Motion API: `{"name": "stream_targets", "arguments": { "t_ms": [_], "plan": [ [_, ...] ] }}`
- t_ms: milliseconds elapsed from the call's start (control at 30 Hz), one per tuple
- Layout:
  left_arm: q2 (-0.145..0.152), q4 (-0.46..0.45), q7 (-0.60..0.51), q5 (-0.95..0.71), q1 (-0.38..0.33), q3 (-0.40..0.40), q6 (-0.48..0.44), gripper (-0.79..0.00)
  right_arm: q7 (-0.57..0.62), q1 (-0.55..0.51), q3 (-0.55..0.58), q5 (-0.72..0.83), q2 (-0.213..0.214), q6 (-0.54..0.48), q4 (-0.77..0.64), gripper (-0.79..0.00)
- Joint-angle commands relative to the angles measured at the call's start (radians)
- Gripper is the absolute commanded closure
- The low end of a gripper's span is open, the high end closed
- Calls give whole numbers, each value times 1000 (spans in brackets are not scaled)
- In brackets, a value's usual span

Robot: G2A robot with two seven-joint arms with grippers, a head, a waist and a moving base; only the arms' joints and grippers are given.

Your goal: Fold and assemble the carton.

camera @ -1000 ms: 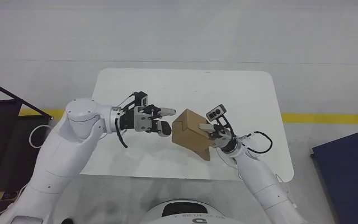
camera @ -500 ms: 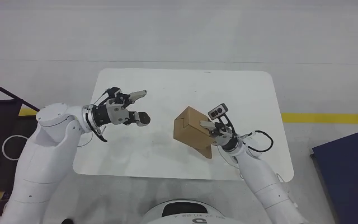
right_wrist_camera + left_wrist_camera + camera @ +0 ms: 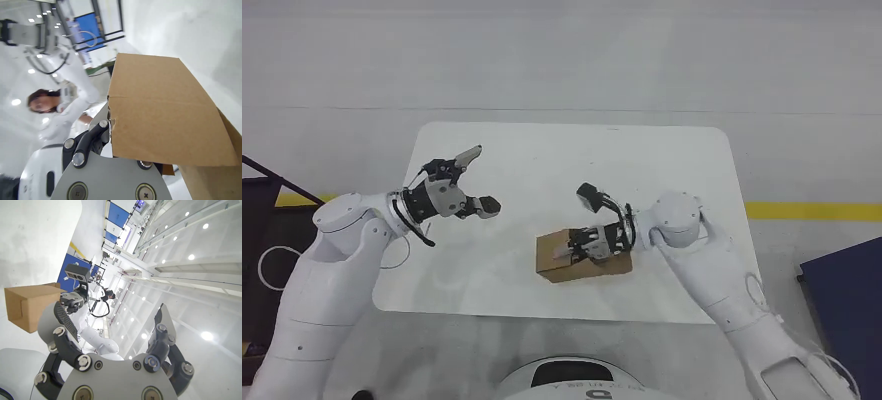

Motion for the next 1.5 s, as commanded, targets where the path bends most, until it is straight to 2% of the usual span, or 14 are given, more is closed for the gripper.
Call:
{"name": "stream_targets", "arguments": {
  "t_ms": [0, 133, 367, 400, 500, 733, 833, 900, 1000, 1067, 1200, 1300, 1467],
  "plan": [
    [0, 0, 0, 0, 0, 0, 0, -785, 57, 48, -46, -218, 11, 34, -28, 0],
    [0, 0, 0, 0, 0, 0, 0, -785, 124, 146, -151, -446, 19, -6, -27, 0],
    [0, 0, 0, 0, 0, 0, 0, -785, 157, 316, -309, -625, -2, -40, 43, 0],
    [0, 0, 0, 0, 0, 0, 0, -785, 164, 336, -326, -628, -8, -47, 59, -37],
    [0, 0, 0, 0, 0, 0, 0, -785, 190, 389, -394, -654, -27, -72, 118, -785],
    [0, 0, 0, 0, 0, 0, 0, -785, 204, 469, -487, -653, -69, -87, 198, -785],
    [0, 0, 0, 0, 0, 0, 0, -785, 165, 485, -482, -713, -65, -47, 147, -785],
    [0, 0, 0, 0, 0, 0, 0, -785, 124, 477, -442, -741, -51, -7, 66, -785],
    [0, 0, 0, 0, 0, 0, 0, -785, 49, 409, -335, -835, -7, 69, -113, -785],
    [0, 0, 0, 0, 0, 0, 0, -785, 3, 308, -233, -908, 31, 114, -265, -785],
    [0, 0, 0, 0, 0, 0, 0, -785, -83, 10, -7, -1050, 94, 200, -579, -785],
    [0, 0, 0, 0, 0, 0, 0, -785, -152, -211, 131, -1073, 115, 270, -775, -785],
    [0, 0, 0, 0, 0, 0, 0, -785, -408, -463, 268, -933, 118, 265, -794, -785]
  ]
}}
